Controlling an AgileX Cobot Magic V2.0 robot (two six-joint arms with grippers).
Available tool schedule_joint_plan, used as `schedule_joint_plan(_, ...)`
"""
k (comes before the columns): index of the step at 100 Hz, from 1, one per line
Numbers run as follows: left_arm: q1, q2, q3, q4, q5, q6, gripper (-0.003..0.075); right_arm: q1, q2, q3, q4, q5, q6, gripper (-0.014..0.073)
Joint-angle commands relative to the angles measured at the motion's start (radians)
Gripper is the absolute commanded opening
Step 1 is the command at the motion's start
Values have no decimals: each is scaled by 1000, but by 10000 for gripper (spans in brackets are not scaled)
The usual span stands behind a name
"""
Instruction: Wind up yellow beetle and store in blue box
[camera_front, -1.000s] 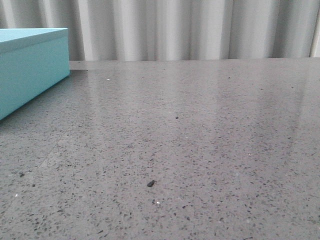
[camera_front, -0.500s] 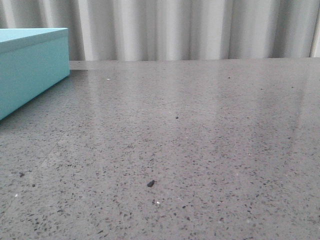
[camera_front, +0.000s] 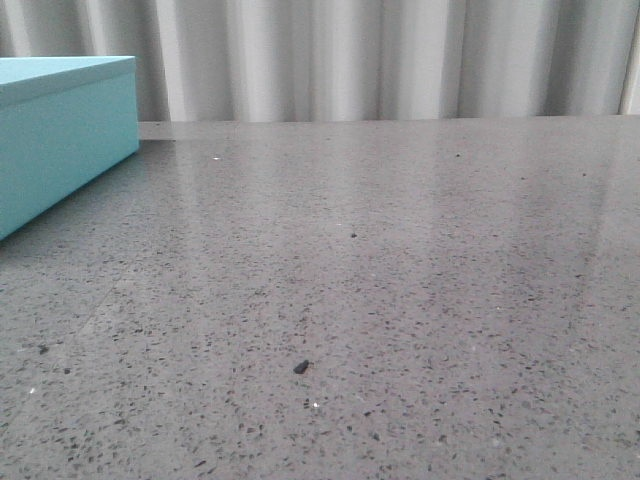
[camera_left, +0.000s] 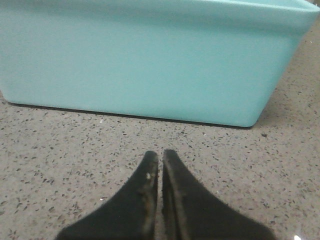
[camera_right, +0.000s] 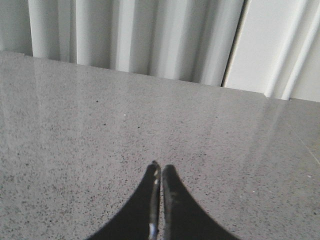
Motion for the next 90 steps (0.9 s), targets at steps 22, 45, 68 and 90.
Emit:
schedule_joint_plan(22, 0, -31, 25, -8, -33, -9, -21, -21, -15, 185, 79, -434, -1, -41)
schedule_joint_plan(45, 0, -31, 25, -8, -33, -9, -21, -85, -15, 277, 212, -465, -21, -41)
schedule_joint_plan(68, 0, -31, 25, -8, -33, -9, -21, -151, -15, 317, 298, -484, -116, -41)
schedule_joint_plan(90, 0, -31, 25, -8, -33, -9, -21, -157, -15, 317, 297, -313, -116, -41)
